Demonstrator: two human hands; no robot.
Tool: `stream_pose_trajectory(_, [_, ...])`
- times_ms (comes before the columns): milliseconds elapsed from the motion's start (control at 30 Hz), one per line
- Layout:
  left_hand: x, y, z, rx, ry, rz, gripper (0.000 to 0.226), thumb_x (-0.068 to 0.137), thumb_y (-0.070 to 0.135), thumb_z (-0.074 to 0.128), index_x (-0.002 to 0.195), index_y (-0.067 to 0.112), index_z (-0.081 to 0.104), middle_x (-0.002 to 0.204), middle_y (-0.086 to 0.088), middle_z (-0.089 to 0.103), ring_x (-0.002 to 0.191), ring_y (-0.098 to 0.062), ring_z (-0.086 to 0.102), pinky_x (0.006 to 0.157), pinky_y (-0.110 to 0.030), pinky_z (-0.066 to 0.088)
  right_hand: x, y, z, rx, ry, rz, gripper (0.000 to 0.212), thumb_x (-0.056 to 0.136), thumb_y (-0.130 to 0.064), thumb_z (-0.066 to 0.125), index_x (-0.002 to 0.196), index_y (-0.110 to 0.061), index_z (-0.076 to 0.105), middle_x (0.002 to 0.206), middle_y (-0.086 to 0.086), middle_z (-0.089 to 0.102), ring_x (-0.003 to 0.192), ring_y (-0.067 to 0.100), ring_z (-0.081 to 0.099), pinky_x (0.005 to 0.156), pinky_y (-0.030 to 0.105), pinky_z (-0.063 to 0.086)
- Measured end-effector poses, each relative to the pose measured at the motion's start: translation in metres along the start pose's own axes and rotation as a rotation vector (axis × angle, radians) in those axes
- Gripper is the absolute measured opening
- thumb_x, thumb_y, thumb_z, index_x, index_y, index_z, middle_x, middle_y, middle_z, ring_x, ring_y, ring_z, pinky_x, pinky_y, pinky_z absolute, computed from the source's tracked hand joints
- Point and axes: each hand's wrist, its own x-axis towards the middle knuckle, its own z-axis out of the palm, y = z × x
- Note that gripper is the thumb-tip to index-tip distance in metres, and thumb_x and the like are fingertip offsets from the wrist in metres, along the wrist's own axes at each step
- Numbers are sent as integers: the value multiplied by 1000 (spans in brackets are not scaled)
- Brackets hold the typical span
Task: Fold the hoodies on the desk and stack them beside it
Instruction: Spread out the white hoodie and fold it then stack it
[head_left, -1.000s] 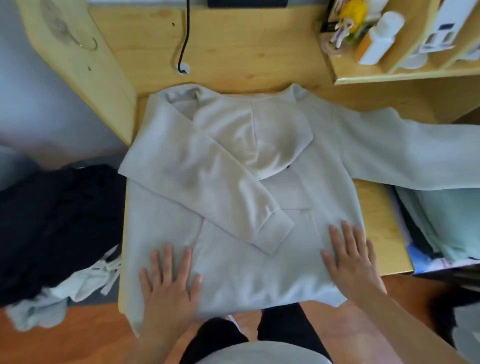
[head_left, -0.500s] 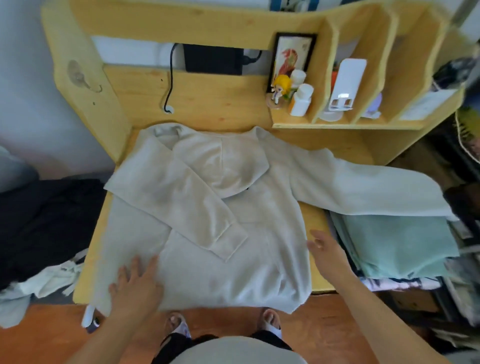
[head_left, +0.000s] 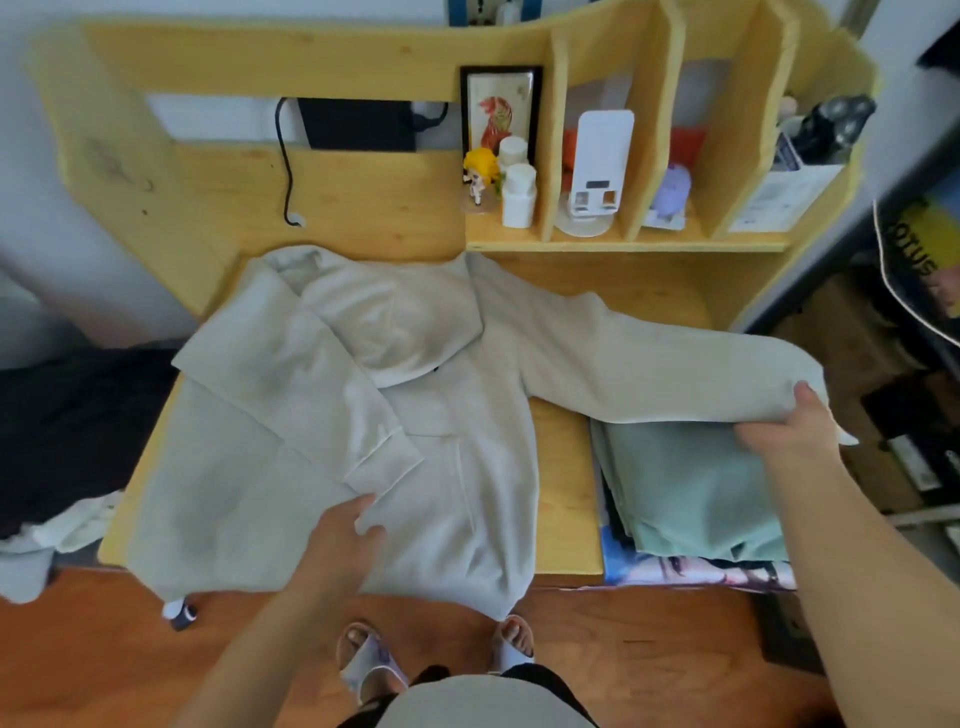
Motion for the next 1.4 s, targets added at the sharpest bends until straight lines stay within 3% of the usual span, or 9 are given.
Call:
stream_pose_trajectory(167, [-29,41,-40,-743,-94,7,68,61,45,75,123,18,68,126,-2,71,121,-21,64,106,-38,43,-33,-6,66,169,-433,-111,59,90,-18,70,144,-10,47,134,13,65,120,29,65,90,44,57])
stream_pose_trajectory(300, [-28,61,-84,-1240,-160,47,51,101,42,51,138,9,57,131,-16,68,125,-34,63,111,-54,41,-129,96,124,-558,-689,-669,31,97,-29,63,125,-16,65,119,-1,72,113,13,67,98,38,54])
stream_pose_trajectory(467, [10,21,-121,-1411,-108,-114,62,97,66,46,132,18,64,122,-11,73,114,-33,70,104,-55,46,-158,257,96,-1535,-1280,-1051,68,96,-28,58,157,-21,31,161,9,30,147,27,24,121,30,9])
stream_pose_trajectory(633, [60,-62,-113,-946,-30,-314,28,101,16,58,128,8,64,131,-20,66,104,-32,67,85,-47,51,-112,266,71,-1533,-799,-622,45,99,-17,57,143,-21,50,147,1,46,132,18,45,115,29,33])
stream_pose_trajectory(733, [81,-83,-111,-898,-62,-318,35,98,15,65,133,10,62,125,-14,70,108,-31,66,86,-46,53,-82,240,77,-1422,-382,-394,32,97,-13,54,128,-21,59,122,1,60,96,15,60,83,33,52])
stream_pose_trajectory(833, [83,-78,-117,-850,36,-343,30,97,3,62,127,5,64,112,-15,71,97,-31,68,80,-43,54,-59,224,95,-1082,-208,-103,18,96,-9,52,110,-14,60,99,9,62,83,19,58,82,39,52])
stream_pose_trajectory(933, [81,-72,-137,-985,109,-296,33,99,0,53,127,12,65,114,-14,72,101,-33,69,84,-47,56,-43,224,118,-563,-144,175,13,98,-9,52,86,-10,56,96,16,61,85,23,60,84,34,53])
stream_pose_trajectory(1100, [83,-70,-170,-1254,270,-296,33,104,15,52,134,25,60,120,1,72,106,-19,69,86,-39,54,-8,218,148,-139,-161,463,25,101,-25,54,113,-4,53,115,17,61,116,32,59,110,48,44])
stream_pose_trajectory(1400, [99,-85,-142,-973,320,-465,25,100,4,57,121,13,67,119,-18,70,110,-36,67,94,-49,55,11,207,161,32,-128,342,28,102,-12,50,125,-15,65,109,6,72,94,20,70,98,40,53])
